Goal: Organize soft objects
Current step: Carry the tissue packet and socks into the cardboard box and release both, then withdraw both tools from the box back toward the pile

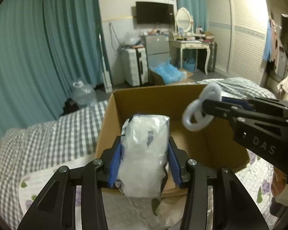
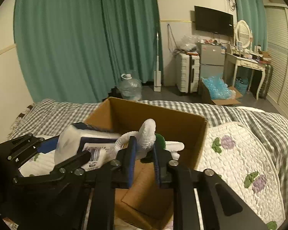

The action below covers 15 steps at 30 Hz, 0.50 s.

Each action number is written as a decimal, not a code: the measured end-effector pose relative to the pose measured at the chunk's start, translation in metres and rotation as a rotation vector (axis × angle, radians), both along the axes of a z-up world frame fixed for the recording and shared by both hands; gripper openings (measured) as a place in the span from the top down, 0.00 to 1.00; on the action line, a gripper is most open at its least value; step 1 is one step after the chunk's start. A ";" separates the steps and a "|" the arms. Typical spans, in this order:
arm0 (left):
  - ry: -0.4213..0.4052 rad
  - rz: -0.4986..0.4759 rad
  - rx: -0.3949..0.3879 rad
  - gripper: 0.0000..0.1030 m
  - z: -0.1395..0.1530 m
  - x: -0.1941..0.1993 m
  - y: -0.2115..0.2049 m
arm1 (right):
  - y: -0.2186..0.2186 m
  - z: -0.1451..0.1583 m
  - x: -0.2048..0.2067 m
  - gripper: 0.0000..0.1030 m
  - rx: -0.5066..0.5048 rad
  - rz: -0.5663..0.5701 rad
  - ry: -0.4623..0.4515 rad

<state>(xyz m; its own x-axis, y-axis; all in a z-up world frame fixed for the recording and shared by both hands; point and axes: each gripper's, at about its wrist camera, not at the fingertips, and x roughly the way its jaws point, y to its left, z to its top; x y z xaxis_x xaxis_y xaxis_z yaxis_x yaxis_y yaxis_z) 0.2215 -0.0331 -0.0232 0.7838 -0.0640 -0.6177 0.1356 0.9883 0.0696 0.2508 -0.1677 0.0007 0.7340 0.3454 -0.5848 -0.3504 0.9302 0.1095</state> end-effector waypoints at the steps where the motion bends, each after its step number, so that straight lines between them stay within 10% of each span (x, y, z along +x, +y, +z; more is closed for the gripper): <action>1: 0.014 0.006 -0.021 0.37 0.000 0.003 0.003 | -0.002 -0.001 0.002 0.72 -0.006 -0.009 0.000; 5: 0.011 0.041 -0.044 0.33 0.010 0.002 0.007 | -0.014 0.003 -0.006 0.34 0.022 -0.039 -0.025; 15: -0.126 0.026 -0.001 0.33 0.092 -0.073 -0.004 | -0.050 0.076 -0.074 0.12 0.053 -0.066 -0.139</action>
